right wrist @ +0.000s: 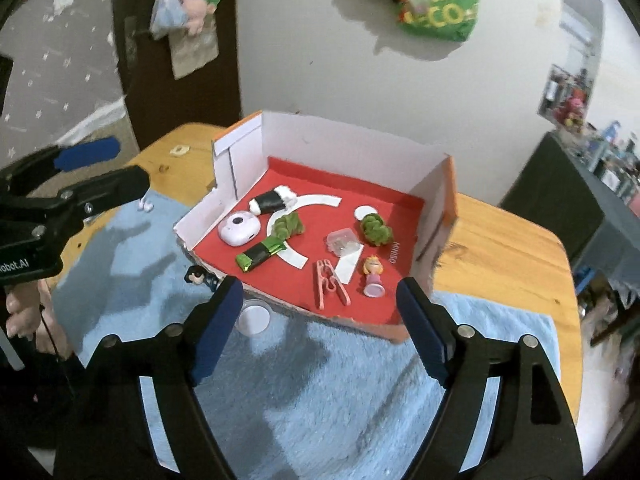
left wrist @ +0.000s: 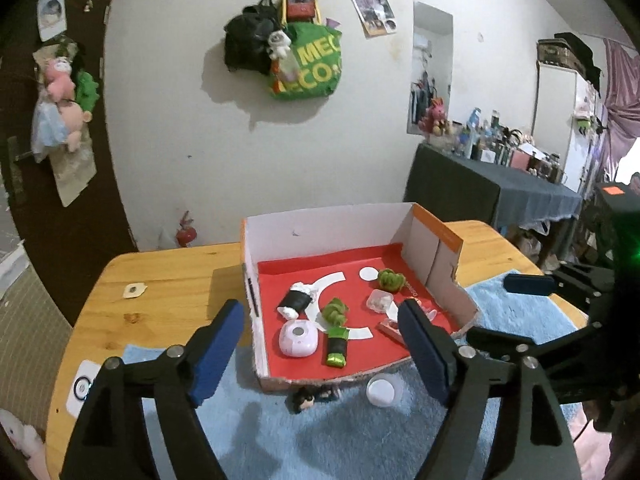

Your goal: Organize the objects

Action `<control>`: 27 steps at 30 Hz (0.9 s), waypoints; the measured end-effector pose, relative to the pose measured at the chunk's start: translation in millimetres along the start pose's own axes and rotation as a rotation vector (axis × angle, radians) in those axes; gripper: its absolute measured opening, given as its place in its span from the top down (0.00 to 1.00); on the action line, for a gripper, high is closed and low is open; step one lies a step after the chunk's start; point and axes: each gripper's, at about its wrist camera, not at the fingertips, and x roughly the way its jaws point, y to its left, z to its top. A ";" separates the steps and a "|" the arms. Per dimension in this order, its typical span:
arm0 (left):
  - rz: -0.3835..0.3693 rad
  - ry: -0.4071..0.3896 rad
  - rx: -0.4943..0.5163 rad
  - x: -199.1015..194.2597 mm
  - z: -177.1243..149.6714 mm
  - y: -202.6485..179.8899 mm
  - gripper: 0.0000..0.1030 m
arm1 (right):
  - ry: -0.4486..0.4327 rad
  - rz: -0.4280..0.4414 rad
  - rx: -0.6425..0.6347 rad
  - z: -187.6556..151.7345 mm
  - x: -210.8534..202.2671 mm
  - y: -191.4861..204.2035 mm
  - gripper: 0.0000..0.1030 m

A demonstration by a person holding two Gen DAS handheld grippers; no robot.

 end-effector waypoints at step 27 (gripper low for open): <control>0.077 0.083 -0.100 10.2 -123.0 -9.2 0.04 | -0.102 -0.175 0.186 -99.9 3.5 17.8 0.13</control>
